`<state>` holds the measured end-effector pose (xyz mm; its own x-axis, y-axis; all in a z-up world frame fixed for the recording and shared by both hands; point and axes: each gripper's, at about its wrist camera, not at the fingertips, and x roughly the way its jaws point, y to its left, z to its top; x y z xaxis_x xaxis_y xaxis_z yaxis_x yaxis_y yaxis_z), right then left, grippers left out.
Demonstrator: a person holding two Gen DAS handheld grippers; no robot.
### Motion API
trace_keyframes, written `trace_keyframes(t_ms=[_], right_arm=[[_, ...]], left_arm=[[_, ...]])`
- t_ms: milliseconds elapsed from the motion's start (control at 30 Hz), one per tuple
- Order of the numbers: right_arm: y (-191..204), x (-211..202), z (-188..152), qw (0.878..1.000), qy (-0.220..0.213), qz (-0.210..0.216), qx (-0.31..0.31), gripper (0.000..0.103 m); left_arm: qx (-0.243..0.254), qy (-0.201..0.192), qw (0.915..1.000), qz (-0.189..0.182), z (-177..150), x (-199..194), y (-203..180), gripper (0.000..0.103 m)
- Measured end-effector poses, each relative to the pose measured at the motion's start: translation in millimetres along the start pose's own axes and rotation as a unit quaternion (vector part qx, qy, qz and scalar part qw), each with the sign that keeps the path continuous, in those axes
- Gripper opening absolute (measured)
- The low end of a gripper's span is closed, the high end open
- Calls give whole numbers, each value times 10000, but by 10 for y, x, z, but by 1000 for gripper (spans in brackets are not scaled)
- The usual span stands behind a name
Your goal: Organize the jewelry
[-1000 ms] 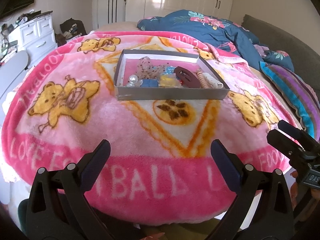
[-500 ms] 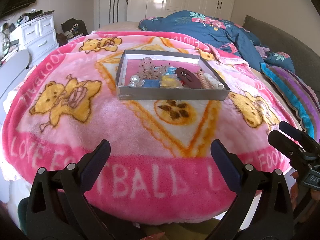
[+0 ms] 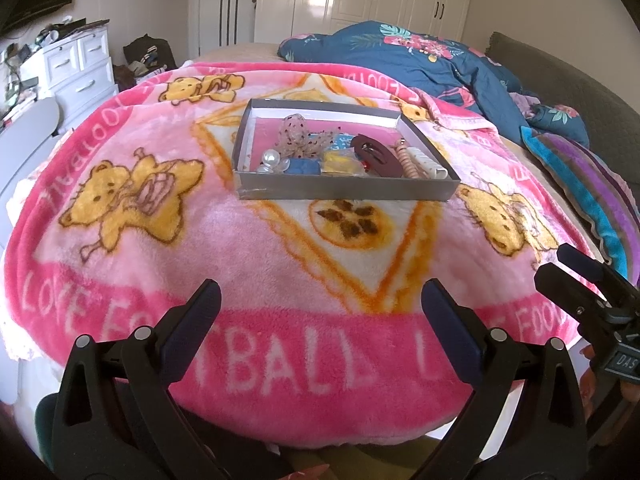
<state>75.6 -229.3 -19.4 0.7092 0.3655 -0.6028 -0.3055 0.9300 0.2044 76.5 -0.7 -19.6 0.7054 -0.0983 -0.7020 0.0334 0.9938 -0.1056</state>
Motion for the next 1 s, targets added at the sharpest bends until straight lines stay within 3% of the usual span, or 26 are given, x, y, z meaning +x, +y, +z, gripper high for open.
trace_keyframes(t_ms=[1000], right_arm=[[7, -37, 13, 9999, 34, -150, -9, 99]], left_arm=[[38, -6, 10000, -14, -42, -15, -10, 94]])
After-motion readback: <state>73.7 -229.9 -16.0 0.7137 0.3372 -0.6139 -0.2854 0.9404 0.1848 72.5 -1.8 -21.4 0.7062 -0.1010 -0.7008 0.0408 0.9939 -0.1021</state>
